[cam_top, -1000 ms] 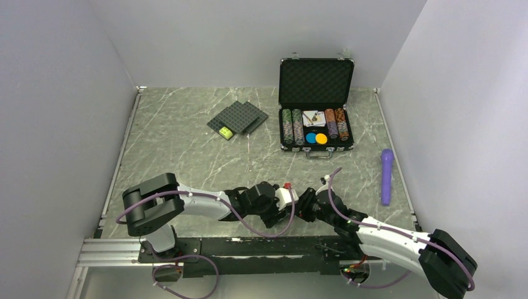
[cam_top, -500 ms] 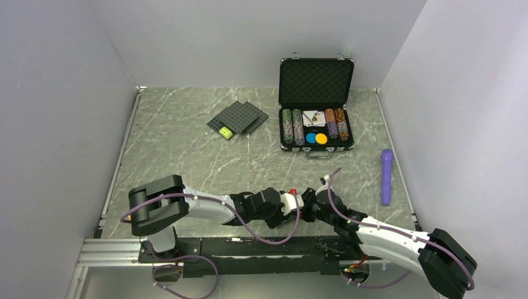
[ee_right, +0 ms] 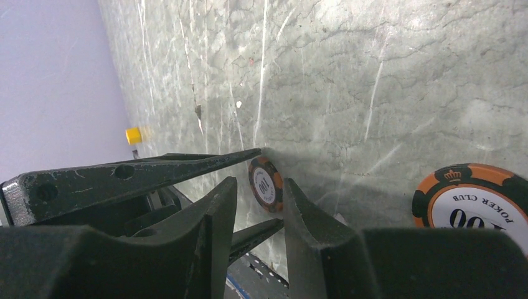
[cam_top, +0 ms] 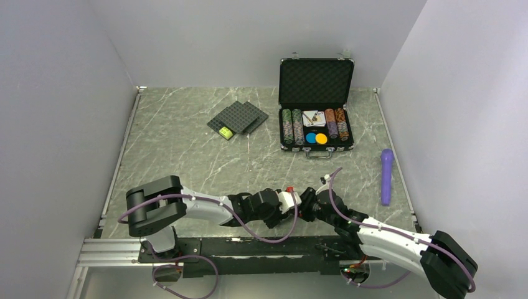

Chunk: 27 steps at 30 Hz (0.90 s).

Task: Pack up texas hold em set
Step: Pick up the poker chip from the center of the board.

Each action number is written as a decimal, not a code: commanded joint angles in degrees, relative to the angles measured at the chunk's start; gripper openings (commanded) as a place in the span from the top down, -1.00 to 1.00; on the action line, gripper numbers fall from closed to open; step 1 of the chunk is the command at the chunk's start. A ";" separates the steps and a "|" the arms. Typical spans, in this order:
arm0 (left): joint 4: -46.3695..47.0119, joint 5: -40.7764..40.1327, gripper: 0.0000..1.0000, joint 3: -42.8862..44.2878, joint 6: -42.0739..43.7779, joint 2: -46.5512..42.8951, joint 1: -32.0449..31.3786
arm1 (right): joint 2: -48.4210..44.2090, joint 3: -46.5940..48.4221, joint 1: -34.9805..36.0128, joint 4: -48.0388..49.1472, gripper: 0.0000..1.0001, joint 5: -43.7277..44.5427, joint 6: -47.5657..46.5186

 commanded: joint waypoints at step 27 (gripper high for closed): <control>-4.22 1.18 0.42 -6.85 -5.10 -2.28 -0.06 | 5.65 -2.00 0.39 5.26 0.24 -2.56 -0.50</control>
